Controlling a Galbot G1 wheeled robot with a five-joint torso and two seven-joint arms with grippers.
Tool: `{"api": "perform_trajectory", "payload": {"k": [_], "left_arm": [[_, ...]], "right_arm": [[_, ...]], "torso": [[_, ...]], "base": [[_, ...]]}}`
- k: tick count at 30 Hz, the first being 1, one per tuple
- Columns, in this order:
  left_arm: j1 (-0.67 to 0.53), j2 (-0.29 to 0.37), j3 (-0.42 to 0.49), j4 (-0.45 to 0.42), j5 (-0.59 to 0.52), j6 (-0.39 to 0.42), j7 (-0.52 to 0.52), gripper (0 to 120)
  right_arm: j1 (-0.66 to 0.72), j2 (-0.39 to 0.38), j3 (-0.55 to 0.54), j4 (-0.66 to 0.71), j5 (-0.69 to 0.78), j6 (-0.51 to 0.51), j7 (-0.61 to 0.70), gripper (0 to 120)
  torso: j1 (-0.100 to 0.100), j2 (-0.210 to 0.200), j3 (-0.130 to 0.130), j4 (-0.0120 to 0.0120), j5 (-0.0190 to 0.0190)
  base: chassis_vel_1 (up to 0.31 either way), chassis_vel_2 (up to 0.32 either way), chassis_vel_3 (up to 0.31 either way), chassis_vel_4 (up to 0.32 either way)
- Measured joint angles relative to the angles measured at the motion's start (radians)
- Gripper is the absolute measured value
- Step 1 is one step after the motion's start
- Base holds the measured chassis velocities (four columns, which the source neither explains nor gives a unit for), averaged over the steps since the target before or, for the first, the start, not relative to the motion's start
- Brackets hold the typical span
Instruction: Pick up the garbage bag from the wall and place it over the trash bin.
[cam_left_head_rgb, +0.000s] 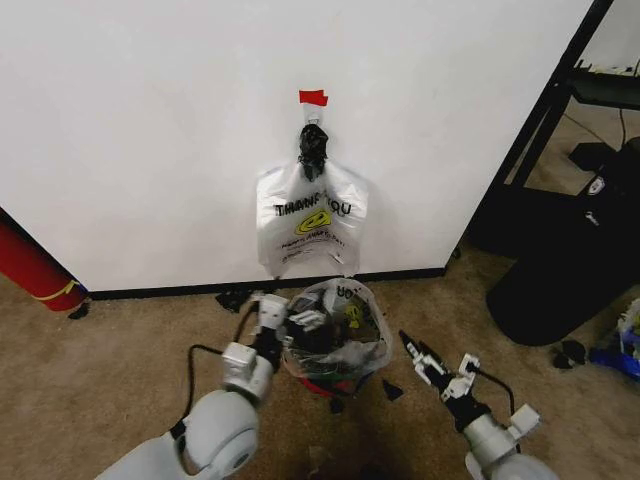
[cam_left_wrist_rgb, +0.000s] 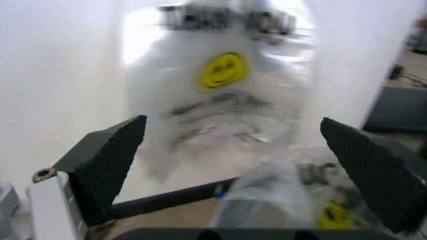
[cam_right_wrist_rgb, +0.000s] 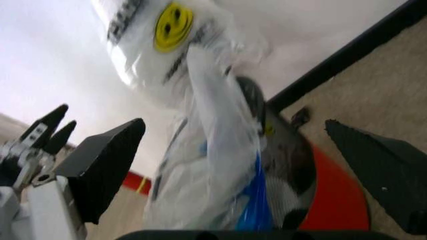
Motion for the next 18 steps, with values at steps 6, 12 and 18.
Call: {"api": "perform_trajectory", "payload": {"k": [6, 12, 18], "left_arm": [[0.097, -0.013, -0.100, -0.024, 0.004, -0.015, 0.003, 100], [0.135, -0.027, -0.124, -0.036, 0.020, -0.017, 0.005, 100], [0.136, -0.036, -0.124, -0.037, 0.023, -0.016, 0.005, 100]], "right_arm": [[0.068, -0.006, -0.030, -0.036, 0.003, 0.001, 0.003, 88], [0.099, -0.018, -0.038, -0.049, 0.010, -0.003, 0.012, 66], [0.129, -0.013, -0.060, -0.066, 0.006, -0.016, 0.016, 46]], "torso": [[0.000, 0.000, 0.000, 0.0002, 0.0002], [0.000, 0.000, 0.000, -0.0002, 0.0000], [0.000, 0.000, 0.000, -0.0001, 0.0001]], "base": [[0.000, 0.000, 0.000, 0.000], [0.000, 0.000, 0.000, 0.000], [0.000, 0.000, 0.000, 0.000]]}}
